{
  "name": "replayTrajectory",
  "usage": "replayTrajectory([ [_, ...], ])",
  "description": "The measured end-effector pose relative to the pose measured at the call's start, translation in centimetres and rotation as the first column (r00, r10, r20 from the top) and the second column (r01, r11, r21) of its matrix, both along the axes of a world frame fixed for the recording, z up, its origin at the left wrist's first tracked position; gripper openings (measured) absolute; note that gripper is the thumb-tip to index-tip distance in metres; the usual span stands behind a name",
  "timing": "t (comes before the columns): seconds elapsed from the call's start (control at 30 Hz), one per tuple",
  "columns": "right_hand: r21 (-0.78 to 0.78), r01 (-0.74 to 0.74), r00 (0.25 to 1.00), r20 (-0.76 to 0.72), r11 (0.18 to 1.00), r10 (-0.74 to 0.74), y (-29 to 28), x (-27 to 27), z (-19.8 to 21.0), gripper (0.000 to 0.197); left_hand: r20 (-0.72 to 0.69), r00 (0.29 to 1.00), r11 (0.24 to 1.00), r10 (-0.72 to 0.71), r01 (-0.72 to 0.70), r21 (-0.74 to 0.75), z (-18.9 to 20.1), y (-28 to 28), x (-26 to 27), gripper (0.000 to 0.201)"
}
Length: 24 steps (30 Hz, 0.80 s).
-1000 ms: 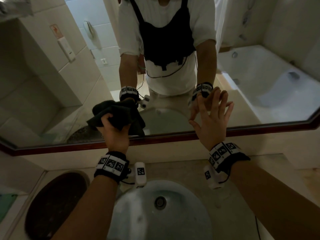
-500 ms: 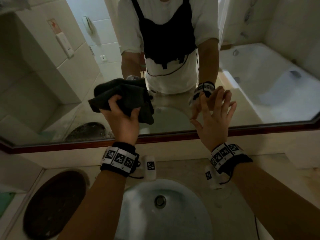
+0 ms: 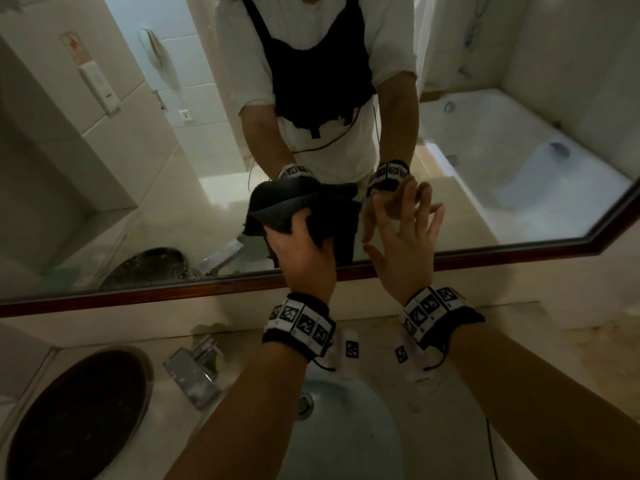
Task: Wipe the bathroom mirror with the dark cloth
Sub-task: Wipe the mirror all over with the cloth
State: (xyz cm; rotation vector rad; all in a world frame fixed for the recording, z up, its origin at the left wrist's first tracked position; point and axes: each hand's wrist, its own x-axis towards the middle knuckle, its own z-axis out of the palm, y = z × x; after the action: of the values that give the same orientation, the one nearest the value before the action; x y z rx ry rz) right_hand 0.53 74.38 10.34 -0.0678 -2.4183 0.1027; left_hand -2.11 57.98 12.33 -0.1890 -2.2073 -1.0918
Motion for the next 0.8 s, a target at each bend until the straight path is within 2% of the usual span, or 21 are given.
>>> replayTrajectory([
  [0.23, 0.089, -0.058, 0.996, 0.078, 0.994, 0.051, 1.7, 1.2, 0.4, 0.096, -0.02, 1.0, 1.0, -0.015, 0.015, 0.004, -1.5, 1.2, 0.4, 0.048],
  [0.4, 0.081, -0.065, 0.993, 0.098, 0.995, 0.057, 1.9, 1.4, 0.3, 0.095, 0.054, 0.999, 1.0, -0.002, 0.001, 0.023, -4.5, 1.6, 1.1, 0.043],
  [0.63, 0.081, -0.095, 0.989, 0.124, 0.992, 0.085, 2.2, 1.6, 0.2, 0.097, 0.025, 1.0, 0.999, 0.003, -0.005, 0.046, -4.7, 0.8, 0.9, 0.038],
  [0.8, 0.035, -0.084, 0.988, 0.132, 0.996, 0.079, 1.6, 2.0, 0.6, 0.093, 0.141, 0.99, 0.996, -0.001, -0.012, 0.092, -4.5, -0.9, 0.8, 0.044],
])
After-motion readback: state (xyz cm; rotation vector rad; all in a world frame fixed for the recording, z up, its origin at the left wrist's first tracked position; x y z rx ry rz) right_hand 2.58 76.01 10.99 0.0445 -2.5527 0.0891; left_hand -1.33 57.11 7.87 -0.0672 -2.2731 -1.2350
